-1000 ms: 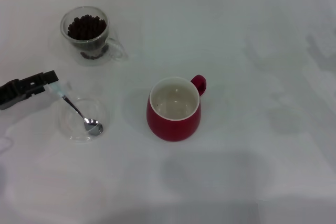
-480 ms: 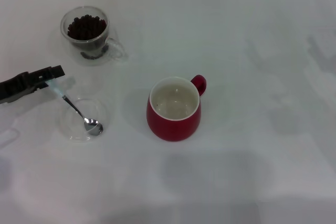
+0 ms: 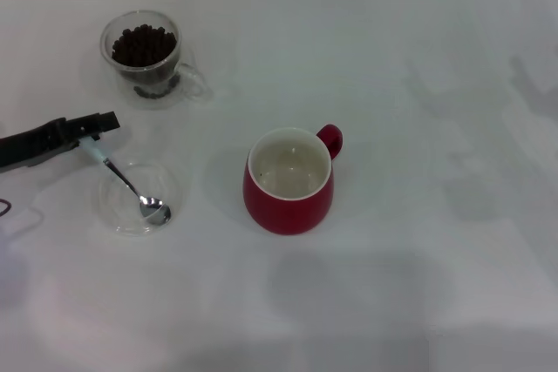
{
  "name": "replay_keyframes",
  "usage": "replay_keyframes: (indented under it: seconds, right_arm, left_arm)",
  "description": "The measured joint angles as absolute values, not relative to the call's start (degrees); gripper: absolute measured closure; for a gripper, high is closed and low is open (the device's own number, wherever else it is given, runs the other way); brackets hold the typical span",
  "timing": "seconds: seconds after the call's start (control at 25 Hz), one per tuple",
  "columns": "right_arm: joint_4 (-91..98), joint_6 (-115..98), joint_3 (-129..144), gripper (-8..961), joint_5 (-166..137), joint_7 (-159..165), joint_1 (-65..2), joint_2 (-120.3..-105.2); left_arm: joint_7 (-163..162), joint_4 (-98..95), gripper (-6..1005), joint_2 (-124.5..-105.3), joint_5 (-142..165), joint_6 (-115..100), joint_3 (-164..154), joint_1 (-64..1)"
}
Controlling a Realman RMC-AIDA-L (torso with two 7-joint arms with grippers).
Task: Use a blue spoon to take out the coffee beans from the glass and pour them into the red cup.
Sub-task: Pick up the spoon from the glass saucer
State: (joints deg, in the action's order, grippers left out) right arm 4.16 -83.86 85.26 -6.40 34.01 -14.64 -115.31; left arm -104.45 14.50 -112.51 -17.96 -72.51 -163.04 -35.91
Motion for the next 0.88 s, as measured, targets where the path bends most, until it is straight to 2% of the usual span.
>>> replay_keyframes:
  seconds: [0.04, 0.16, 0.88]
  right_arm:
    - [4.2, -83.9, 85.2, 88, -6.4, 34.0, -14.6, -115.31]
    - [4.2, -83.8, 85.1, 88, -6.3, 34.0, -14.7, -115.31]
    - [4.4, -83.8, 85.1, 87, -6.2, 34.0, -14.8, -115.31]
  left_arm:
    - [-104.4, 14.5, 221, -112.51, -18.3, -72.5, -163.0, -35.9]
    - [-104.3, 14.5, 422, -112.51, -19.0, -72.4, -163.0, -35.8]
    - [-103.2, 14.5, 717, -113.03, -18.9, -70.9, -163.0, -35.8]
